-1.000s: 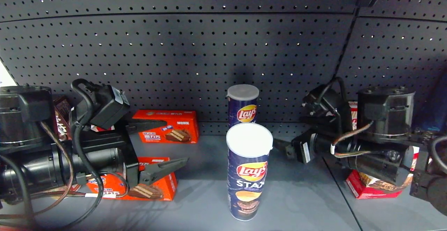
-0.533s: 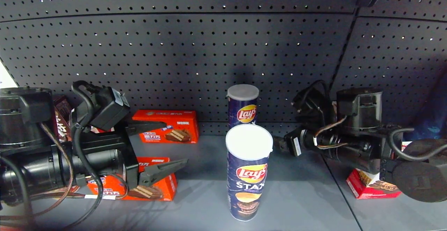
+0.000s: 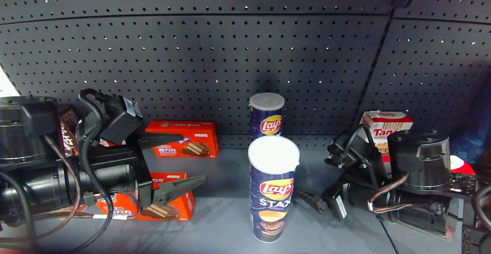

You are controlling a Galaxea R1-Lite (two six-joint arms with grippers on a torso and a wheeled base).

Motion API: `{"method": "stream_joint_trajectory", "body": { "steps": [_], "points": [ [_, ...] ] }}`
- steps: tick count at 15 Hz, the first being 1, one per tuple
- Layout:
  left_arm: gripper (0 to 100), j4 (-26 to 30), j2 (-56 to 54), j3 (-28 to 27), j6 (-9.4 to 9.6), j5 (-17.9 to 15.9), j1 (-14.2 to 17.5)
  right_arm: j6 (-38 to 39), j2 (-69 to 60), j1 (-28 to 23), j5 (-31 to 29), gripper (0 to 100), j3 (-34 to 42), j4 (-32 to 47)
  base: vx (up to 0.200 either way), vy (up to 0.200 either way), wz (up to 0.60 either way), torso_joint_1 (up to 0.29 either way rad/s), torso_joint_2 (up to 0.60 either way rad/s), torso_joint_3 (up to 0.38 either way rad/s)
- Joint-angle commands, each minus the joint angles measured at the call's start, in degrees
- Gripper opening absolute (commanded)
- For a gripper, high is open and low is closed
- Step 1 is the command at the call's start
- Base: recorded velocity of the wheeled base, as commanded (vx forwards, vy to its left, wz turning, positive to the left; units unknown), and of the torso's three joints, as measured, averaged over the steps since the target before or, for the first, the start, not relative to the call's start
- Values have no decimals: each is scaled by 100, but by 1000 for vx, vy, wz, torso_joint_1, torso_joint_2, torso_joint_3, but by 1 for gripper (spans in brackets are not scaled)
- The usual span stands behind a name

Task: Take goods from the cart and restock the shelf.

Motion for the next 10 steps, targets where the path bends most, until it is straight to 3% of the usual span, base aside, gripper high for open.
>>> {"method": "stream_joint_trajectory", "body": {
  "steps": [1, 10],
  "points": [
    [100, -1, -8, -3, -3, -1, 8, -3, -49, 133, 10, 100, -44, -9, 0, 0, 0, 0, 0, 0],
    [100, -10, 1, 85, -3, -1, 8, -3, 4, 414, 19, 100, -88, -1, 0, 0, 0, 0, 0, 0]
  ]
}}
